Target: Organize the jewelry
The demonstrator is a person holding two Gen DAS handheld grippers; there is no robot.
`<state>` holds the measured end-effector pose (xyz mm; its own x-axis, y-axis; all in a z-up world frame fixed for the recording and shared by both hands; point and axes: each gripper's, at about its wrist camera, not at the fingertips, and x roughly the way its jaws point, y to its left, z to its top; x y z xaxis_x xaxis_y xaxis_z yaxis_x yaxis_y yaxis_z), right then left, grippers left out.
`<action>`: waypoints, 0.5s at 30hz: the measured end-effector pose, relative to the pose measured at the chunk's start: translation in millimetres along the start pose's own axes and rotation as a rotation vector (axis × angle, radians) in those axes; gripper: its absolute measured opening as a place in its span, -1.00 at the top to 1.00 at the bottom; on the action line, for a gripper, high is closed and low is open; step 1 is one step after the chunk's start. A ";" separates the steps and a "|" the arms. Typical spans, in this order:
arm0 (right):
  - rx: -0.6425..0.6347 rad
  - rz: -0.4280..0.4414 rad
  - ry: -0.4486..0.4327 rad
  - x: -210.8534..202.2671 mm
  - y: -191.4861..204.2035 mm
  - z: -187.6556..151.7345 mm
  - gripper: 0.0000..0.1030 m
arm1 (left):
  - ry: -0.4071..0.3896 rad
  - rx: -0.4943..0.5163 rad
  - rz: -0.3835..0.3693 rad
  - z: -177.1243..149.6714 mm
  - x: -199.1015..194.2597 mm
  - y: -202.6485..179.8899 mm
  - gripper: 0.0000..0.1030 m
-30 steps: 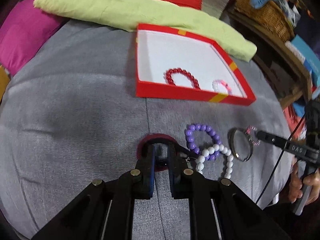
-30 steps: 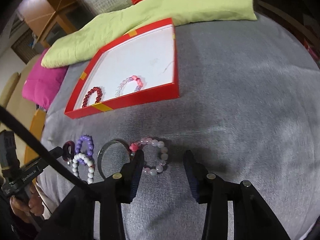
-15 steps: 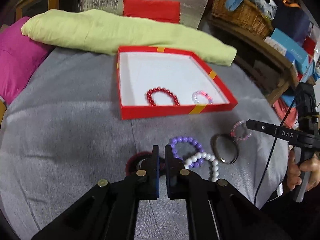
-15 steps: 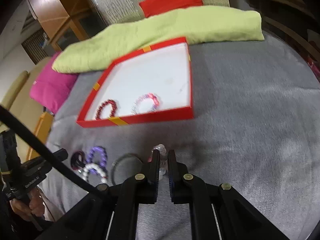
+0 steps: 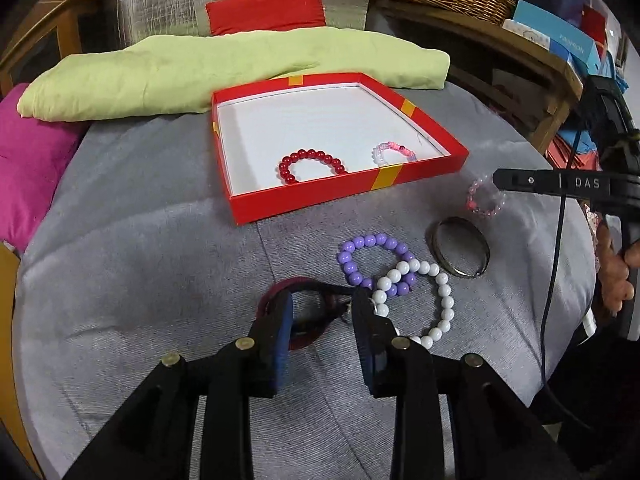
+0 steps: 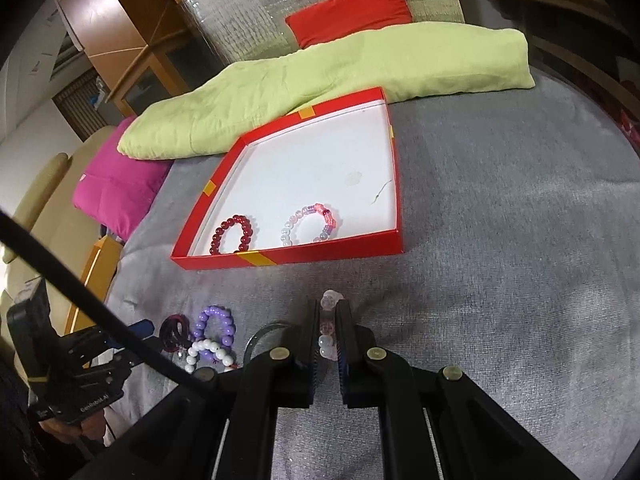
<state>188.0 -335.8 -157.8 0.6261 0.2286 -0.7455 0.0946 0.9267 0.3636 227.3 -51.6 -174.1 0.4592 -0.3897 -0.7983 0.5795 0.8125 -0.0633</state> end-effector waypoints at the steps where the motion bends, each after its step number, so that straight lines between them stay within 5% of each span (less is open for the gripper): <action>1: 0.005 -0.001 0.001 0.7 -0.7 0.4 0.84 | 0.009 0.000 0.004 -1.4 2.3 0.8 0.29; 7: 0.001 -0.005 0.011 4.4 2.5 -0.9 0.84 | 0.073 -0.036 0.026 -7.5 10.6 10.1 0.27; 15: -0.009 -0.009 0.016 7.6 8.5 -1.0 0.84 | 0.083 -0.081 -0.035 -6.9 18.1 15.7 0.27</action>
<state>192.8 -325.9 -160.9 0.6132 0.2251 -0.7572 0.0932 0.9312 0.3523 240.1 -42.9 -193.7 0.3801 -0.3841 -0.8415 0.5363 0.8327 -0.1379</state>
